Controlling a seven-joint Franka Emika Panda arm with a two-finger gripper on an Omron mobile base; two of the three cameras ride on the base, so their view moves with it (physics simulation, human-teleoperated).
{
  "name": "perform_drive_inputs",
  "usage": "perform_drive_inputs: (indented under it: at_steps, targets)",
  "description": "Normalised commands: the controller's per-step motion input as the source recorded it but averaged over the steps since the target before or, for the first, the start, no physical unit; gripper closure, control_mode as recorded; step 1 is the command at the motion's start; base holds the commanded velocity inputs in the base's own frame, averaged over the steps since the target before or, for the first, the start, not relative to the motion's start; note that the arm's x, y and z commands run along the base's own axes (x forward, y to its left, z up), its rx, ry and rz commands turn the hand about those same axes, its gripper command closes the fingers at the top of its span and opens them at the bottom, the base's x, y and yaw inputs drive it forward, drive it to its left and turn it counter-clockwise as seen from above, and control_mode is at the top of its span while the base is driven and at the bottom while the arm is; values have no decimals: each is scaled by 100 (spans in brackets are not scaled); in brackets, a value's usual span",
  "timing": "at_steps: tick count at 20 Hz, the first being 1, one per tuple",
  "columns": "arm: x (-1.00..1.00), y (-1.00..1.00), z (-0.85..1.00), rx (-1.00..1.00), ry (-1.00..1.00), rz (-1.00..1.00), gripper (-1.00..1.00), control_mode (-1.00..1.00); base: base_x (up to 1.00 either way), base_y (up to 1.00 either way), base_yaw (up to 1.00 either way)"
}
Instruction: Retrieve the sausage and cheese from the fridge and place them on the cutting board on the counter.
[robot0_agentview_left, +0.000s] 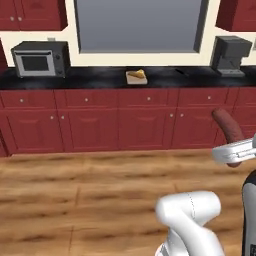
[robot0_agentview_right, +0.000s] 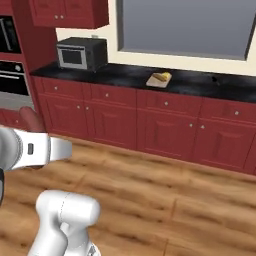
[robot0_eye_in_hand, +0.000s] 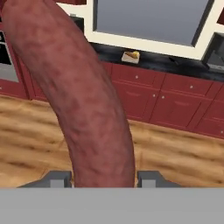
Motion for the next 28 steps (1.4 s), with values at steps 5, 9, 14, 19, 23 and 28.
perform_drive_inputs:
  at_steps: [5,9,14,19,23,28]
  targets:
    - [0,0,0,0,0,0,100,100,100,-40,5]
    - [0,0,0,0,0,0,100,100,100,-40,-2]
    - [0,0,0,0,0,0,100,100,100,-7,-21]
    - [0,0,0,0,0,0,100,100,100,-4,-19]
    - [0,0,0,0,0,0,100,100,100,0,-14]
    - [0,0,0,0,0,0,100,100,100,0,-12]
